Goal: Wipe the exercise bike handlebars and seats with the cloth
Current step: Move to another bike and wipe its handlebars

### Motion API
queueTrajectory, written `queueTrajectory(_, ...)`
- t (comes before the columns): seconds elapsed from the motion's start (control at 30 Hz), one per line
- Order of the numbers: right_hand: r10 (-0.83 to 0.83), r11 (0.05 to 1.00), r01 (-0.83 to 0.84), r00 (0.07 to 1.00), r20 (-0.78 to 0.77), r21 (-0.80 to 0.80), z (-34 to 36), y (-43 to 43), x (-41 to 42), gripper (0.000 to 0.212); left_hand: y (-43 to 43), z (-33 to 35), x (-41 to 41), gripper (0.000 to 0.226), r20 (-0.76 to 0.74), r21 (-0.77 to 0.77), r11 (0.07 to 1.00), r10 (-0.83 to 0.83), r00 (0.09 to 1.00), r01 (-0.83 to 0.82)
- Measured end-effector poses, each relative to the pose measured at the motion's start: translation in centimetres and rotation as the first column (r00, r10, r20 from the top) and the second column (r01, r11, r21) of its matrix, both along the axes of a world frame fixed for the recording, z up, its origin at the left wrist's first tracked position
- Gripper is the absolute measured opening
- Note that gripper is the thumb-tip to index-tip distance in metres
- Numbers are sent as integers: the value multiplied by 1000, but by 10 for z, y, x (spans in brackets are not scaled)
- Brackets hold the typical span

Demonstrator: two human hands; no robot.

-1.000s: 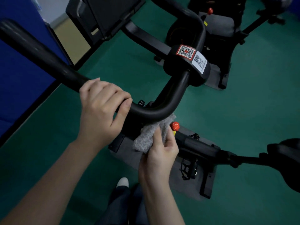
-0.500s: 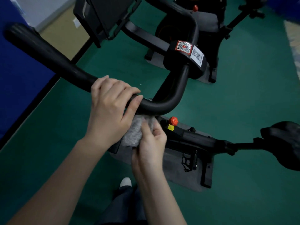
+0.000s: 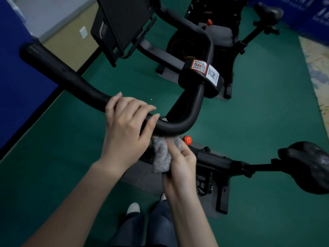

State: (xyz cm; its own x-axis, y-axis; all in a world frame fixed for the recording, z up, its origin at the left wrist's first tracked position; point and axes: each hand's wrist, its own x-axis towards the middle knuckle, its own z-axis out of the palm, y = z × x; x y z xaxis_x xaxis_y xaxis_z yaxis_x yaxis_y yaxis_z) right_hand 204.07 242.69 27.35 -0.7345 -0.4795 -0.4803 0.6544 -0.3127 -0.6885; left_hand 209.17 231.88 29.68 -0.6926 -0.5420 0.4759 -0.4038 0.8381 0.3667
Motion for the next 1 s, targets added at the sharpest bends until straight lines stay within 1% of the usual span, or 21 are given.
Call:
queueTrajectory(0.07,-154,987,155,988,-15,43,0,6,-19,12,1,0,-2,33,-14,-4,999,32,999,-32)
queueTrajectory(0.1,-244,967,248,968,-55,65,1,9,-30,14,2,0,-4,33,-19,-8,999,51,999,-51)
queueTrajectory(0.13,-315,940,329,938,-141,91,1,12,-40,16,3,-1,-5,33,-25,-12,998,69,997,-70)
queueTrajectory(0.17,-346,912,391,896,-278,127,3,13,-49,17,4,-1,-7,32,-33,-14,996,90,995,-91)
queueTrajectory(0.2,-330,883,439,832,-445,165,5,13,-57,15,5,-2,-9,32,-45,-17,994,110,993,-111)
queueTrajectory(0.27,-164,864,459,647,-745,209,11,9,-68,12,7,-3,-13,32,-68,-26,989,144,987,-146)
queueTrajectory(0.3,-40,871,435,527,-849,229,14,6,-71,15,6,-4,-14,32,-75,-35,987,157,985,-160)
queueTrajectory(0.33,96,882,396,381,-919,256,16,5,-76,20,7,-5,-16,31,-79,-42,984,171,982,-175)
queueTrajectory(0.37,216,892,349,229,-949,287,19,4,-81,25,7,-6,-16,31,-86,-48,981,183,979,-187)
queueTrajectory(0.4,312,898,295,93,-945,326,21,5,-89,29,7,-6,-17,30,-91,-53,978,194,977,-200)
queueTrajectory(0.43,389,893,252,-17,-921,372,24,5,-99,31,7,-7,-18,30,-97,-56,977,202,975,-208)
queueTrajectory(0.47,450,878,227,-97,-888,421,28,4,-111,32,7,-8,-18,30,-101,-60,976,204,974,-210)
queueTrajectory(0.5,503,857,211,-147,-852,470,33,1,-124,32,7,-8,-18,30,-103,-63,974,209,972,-216)
queueTrajectory(0.6,621,784,178,-233,-749,594,51,-14,-156,27,8,-8,-18,32,-112,-63,971,220,969,-228)
queueTrajectory(0.63,655,750,151,-301,-693,644,56,-20,-162,27,8,-8,-18,32,-115,-63,971,221,968,-229)
queueTrajectory(0.67,680,702,110,-400,-615,704,62,-26,-168,27,8,-8,-18,32,-115,-62,970,227,967,-235)
queueTrajectory(0.73,673,564,51,-607,-423,824,73,-39,-179,27,8,-8,-18,30,-116,-57,969,231,966,-239)
queueTrajectory(0.77,654,502,59,-678,-335,863,79,-46,-184,24,8,-8,-18,29,-115,-56,970,230,966,-238)
queueTrajectory(0.87,596,424,143,-787,-157,895,90,-67,-193,23,8,-8,-18,28,-104,-53,970,229,968,-236)
queueTrajectory(0.93,571,351,171,-818,-65,921,94,-74,-190,28,9,-6,-17,29,-99,-47,969,235,967,-241)
queueTrajectory(1.0,571,267,156,-821,-26,951,99,-77,-186,29,9,-5,-16,28,-92,-44,968,241,966,-245)
